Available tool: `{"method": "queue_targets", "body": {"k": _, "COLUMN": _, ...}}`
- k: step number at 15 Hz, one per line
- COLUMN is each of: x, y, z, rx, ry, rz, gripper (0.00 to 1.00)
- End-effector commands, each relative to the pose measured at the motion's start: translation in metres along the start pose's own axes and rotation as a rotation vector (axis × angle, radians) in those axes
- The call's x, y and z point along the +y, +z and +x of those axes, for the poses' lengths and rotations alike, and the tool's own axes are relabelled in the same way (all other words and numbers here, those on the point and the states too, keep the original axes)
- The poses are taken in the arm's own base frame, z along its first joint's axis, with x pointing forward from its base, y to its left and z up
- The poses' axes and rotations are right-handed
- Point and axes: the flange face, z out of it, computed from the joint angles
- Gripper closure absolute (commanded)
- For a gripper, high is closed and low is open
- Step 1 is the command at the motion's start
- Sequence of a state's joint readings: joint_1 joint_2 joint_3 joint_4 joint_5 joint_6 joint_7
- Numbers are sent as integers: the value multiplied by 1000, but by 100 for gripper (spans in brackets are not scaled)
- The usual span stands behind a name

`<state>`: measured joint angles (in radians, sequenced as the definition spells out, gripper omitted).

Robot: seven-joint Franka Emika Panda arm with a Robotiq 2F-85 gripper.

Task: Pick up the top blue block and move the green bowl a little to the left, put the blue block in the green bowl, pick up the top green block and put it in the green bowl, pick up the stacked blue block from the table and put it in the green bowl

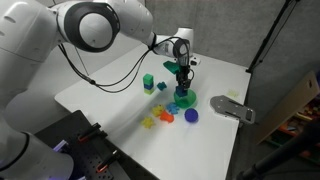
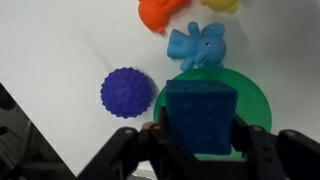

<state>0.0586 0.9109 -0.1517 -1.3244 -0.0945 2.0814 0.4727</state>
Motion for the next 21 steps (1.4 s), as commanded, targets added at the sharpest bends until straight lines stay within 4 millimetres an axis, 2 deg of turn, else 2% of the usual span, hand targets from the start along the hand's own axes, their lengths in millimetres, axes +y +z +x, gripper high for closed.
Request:
{"method": "queue_targets", "body": {"k": 1, "x": -4, "y": 2, "z": 20, "rx": 40, "ry": 67, "rz": 5, "gripper": 69}}
{"method": "queue_targets", "body": {"k": 10, "x": -17, "y": 22, "z": 39, "rx": 82, "ry": 87, "rz": 34, "gripper": 69}}
{"method": "queue_targets", "body": {"k": 21, "x": -26, "y": 43, "z": 24, "rx": -7, "ry": 121, "rz": 112, "gripper": 69}}
